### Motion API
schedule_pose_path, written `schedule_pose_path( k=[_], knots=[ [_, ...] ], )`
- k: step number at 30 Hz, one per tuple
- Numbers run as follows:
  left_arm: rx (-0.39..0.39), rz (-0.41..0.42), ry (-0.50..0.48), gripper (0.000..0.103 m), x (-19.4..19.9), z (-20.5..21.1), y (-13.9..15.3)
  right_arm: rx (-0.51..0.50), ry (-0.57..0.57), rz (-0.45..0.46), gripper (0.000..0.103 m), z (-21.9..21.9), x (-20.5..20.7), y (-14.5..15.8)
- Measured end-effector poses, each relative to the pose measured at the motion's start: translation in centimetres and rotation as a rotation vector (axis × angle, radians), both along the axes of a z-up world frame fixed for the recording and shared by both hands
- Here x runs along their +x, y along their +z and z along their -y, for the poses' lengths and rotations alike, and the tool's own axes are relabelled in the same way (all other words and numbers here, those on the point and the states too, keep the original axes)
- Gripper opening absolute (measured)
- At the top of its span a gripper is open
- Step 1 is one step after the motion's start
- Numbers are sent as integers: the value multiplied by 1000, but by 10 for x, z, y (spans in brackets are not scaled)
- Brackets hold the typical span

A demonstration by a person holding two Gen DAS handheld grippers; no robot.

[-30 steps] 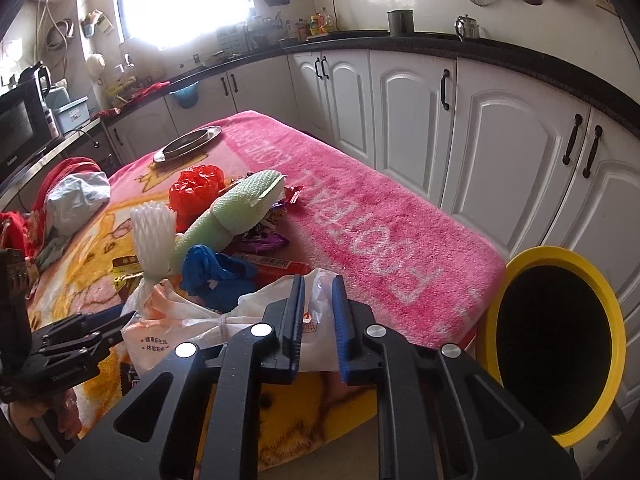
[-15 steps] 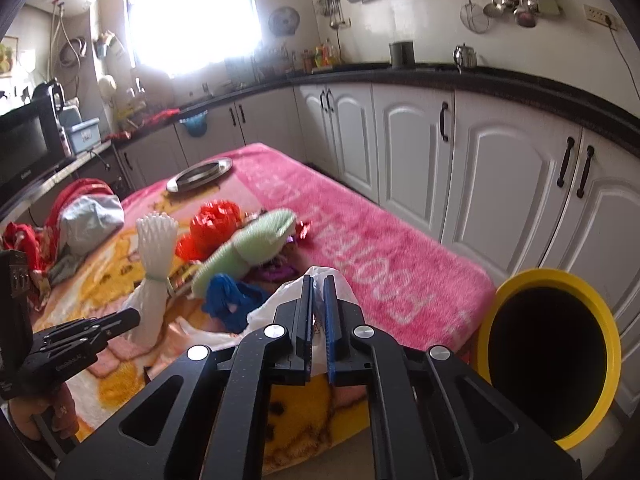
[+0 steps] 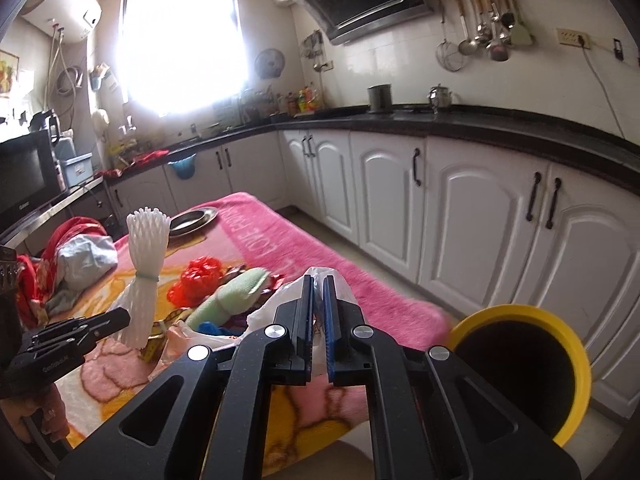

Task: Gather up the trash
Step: 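Carry the foam net in the left gripper over the yellow-rimmed bin while the right carries the bag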

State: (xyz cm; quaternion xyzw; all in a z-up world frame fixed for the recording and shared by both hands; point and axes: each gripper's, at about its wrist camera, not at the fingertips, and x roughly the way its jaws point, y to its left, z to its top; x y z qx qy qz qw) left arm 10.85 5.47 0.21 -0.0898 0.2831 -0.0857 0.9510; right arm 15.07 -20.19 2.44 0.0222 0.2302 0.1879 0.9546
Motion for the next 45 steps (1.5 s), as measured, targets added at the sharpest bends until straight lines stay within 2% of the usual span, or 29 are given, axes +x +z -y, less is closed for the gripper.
schedule_pose_path(
  k=[11,18,25,34,39,45],
  knots=[
    [28,13,-117,5,24,58,8,14,-143,28,5,63,2,8],
    [41,18,-194,5,41,102,8,24,-253,36,5,107,5,6],
    [55,8,-281,5,55,150,4,-9,-376,45,5,147,3,-3],
    [58,-26,-398,5,76,215,-16,-58,-530,14,5,198,4,-29],
    [71,-79,-459,5,93,251,-36,-116,-609,-9,5,223,6,-49],
    [90,-150,-503,5,112,284,-64,-164,-650,-43,5,236,16,-70]
  ],
)
